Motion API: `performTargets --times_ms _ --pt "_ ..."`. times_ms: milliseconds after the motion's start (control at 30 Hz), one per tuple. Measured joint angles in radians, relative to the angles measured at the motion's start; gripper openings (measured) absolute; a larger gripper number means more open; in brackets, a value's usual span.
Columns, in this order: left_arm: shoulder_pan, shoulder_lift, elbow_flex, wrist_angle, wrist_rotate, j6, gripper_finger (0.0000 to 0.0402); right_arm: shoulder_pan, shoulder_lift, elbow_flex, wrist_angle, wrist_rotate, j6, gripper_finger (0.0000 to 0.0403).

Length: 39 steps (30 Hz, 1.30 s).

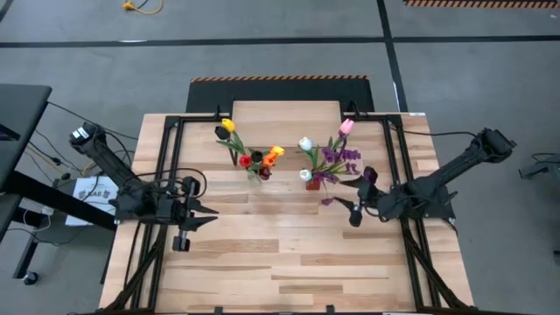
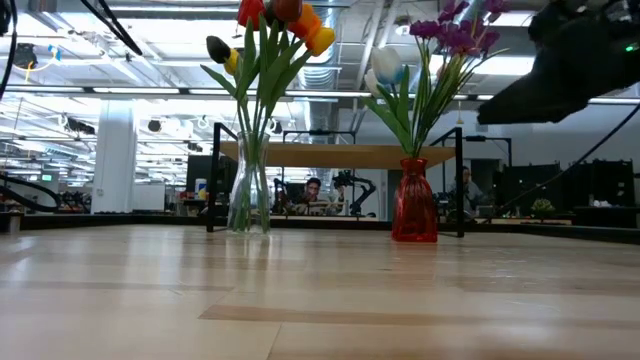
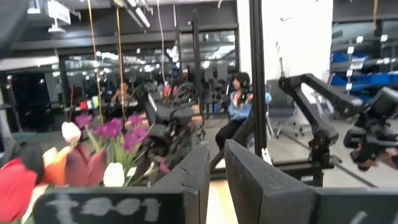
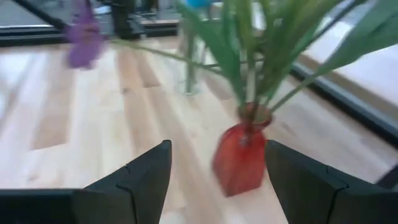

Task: Pick and place flowers into a vace then onto a shelf
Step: Put the red vase with flowers on the shelf

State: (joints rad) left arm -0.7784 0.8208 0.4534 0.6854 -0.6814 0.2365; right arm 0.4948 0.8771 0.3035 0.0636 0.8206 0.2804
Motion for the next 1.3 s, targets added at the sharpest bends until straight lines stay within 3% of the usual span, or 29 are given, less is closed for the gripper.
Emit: performTargets --times_ms 233,400,600,800,1033,1300 --pt "0.000 -0.113 0.000 -0.233 -0.023 -0.064 0.0041 0.075 -0.011 0.000 -0.094 -0.010 0.134 0.0249" --pt "0.000 -0.179 0.000 -0.378 -0.004 -0.117 0.0041 0.074 0.061 0.000 -0.145 -0.001 0.292 0.0249" --pt "0.000 -0.240 0.000 -0.486 0.017 -0.143 0.0041 0.074 0.160 0.000 -0.094 0.105 0.377 0.0249" --pt "0.000 -0.332 0.039 -0.654 0.081 -0.149 0.0041 0.075 0.273 0.000 0.088 0.147 0.411 0.0249" --pt "0.000 -0.429 0.126 -0.904 0.094 -0.102 0.0041 0.083 0.514 0.000 0.376 0.308 0.421 0.0249" --pt "0.000 -0.489 0.212 -1.075 0.091 -0.048 0.0041 0.065 0.765 0.000 0.540 0.443 0.568 0.0249"
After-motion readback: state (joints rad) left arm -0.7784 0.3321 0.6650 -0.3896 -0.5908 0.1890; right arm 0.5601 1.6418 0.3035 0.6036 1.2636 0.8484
